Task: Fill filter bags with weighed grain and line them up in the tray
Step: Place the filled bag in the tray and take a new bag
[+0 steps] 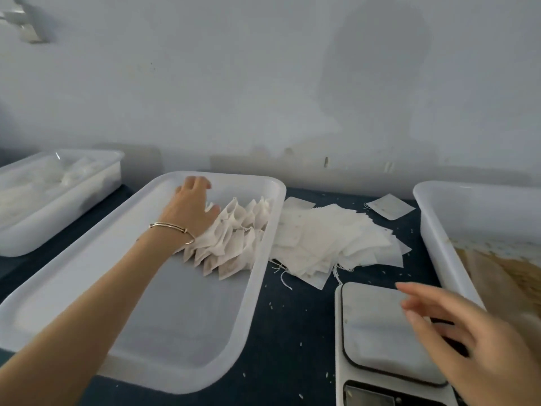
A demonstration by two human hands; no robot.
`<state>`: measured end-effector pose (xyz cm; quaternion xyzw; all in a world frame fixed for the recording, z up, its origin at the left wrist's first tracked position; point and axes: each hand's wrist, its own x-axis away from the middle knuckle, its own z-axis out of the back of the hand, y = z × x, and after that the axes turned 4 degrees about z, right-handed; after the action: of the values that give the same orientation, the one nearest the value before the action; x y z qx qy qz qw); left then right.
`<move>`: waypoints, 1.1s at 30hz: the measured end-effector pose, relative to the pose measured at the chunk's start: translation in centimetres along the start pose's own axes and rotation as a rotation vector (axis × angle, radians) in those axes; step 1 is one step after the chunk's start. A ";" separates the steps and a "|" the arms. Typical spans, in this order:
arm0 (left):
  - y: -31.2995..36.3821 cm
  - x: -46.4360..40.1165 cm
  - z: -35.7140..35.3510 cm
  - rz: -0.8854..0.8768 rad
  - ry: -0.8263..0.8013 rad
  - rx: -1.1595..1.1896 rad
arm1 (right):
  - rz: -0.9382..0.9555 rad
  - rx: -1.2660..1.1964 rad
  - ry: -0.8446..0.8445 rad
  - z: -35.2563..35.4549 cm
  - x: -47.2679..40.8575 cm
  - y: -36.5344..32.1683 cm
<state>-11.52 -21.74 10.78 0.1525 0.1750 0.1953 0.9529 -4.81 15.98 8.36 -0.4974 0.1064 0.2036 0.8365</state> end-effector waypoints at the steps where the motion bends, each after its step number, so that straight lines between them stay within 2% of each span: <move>1: 2.8 1.5 0.9 -0.110 0.042 0.072 | -0.031 0.021 -0.032 -0.3 -0.1 0.2; 4: 10.6 8.0 0.8 -0.399 -0.037 0.184 | -0.101 -0.007 -0.070 -1.1 -0.1 0.7; 6: 14.4 11.4 -2.4 -0.486 -0.180 0.068 | -0.129 -0.044 -0.070 -1.4 0.2 0.9; 9: 16.9 12.3 -8.7 -0.306 -0.261 -0.002 | -0.122 -0.024 -0.100 -1.6 0.9 1.2; 14: 15.0 8.8 -14.9 -0.056 -0.223 0.053 | -0.095 -0.013 -0.106 -0.9 2.4 2.1; 20: 12.7 5.7 -15.6 -0.107 -0.188 -0.040 | -0.099 -0.030 -0.097 -0.9 2.5 2.5; 27: 12.1 6.7 -13.9 -0.016 -0.050 0.135 | -0.104 -0.008 -0.089 -1.7 1.9 2.4; 33: 11.3 8.7 -12.8 0.005 0.108 0.412 | -0.118 -0.049 -0.084 -2.2 2.8 2.6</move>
<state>-12.67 -5.26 1.09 0.3338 0.2615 0.1657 0.8904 -3.45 15.81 4.17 -0.5142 0.0369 0.1773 0.8383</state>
